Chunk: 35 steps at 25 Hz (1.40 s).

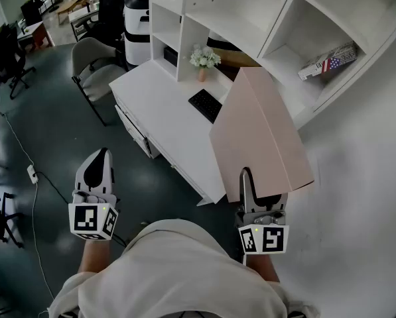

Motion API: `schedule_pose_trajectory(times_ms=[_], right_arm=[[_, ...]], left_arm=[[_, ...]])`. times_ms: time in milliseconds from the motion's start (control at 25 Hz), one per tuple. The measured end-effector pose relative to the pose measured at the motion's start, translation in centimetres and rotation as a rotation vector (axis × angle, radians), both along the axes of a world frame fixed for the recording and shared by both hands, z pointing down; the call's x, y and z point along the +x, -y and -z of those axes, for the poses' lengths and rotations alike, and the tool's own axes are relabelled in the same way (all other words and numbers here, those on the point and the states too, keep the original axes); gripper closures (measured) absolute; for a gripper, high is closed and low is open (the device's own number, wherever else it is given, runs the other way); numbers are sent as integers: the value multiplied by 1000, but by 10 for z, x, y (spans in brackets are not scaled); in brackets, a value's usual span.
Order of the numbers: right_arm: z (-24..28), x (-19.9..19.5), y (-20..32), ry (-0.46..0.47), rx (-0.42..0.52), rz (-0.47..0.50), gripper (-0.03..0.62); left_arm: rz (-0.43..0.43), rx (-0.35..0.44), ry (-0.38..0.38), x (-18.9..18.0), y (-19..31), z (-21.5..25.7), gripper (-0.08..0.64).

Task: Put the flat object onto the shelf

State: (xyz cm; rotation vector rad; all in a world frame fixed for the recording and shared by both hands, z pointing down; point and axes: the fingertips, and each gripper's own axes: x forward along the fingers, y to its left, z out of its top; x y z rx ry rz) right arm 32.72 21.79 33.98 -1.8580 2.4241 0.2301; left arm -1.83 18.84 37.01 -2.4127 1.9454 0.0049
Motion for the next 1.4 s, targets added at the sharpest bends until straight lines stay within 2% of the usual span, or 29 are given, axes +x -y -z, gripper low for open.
schedule_pose_trajectory(times_ms=[600, 1040, 1400], right_arm=[[1, 5, -3, 12, 7, 12, 324], [-9, 11, 12, 11, -3, 40, 324], [-13, -1, 32, 2, -10, 68, 324]], left_arm=[[13, 1, 0, 4, -6, 5, 560], [34, -12, 9, 14, -3, -3, 559], [55, -32, -3, 4, 7, -16, 560]])
